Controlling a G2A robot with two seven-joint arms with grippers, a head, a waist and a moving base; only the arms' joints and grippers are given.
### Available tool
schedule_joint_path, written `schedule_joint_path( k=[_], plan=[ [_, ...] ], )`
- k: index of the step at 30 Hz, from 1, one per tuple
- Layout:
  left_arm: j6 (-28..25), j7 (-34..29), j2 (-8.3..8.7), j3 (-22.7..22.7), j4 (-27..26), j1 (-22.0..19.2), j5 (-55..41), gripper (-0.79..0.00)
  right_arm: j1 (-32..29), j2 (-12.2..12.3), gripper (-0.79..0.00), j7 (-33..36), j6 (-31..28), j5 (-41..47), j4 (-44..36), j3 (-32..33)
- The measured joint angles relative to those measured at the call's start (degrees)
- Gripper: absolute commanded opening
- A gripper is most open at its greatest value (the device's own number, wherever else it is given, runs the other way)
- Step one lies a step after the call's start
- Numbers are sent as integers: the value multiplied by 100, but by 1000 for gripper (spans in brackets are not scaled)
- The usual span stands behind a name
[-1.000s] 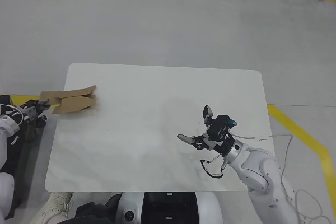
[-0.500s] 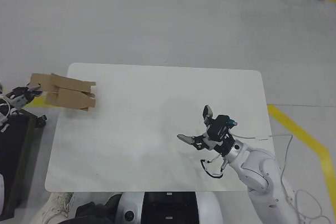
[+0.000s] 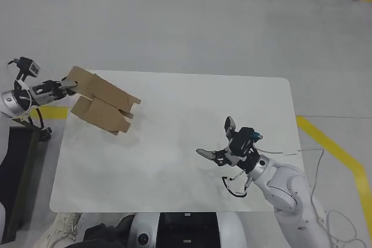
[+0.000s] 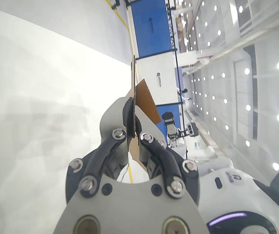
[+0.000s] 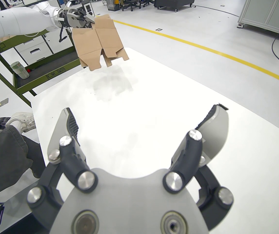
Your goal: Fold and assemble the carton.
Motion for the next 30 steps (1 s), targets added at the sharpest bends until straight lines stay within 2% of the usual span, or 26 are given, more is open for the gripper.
schedule_joint_path(
  k=[6, 11, 15, 22, 30],
  plan=[
    [83, -82, 50, 195, -1070, 144, 12, -785, 0, 0, 0, 0, 0, 0, 0, 0],
    [95, -92, 37, 506, -1549, 94, 85, -785, 0, 0, 0, 0, 0, 0, 0, 0],
    [186, -185, -41, 959, -1837, -137, 115, -785, 0, 0, 0, 0, 0, 0, 0, 0],
    [134, -133, -220, 1721, -1958, -689, 165, -785, 0, 0, 0, 0, 0, 0, 0, 0],
    [419, -417, -469, 2285, -1436, -1359, -371, -785, 0, 0, 0, 0, 0, 0, 0, 0]
  ],
)
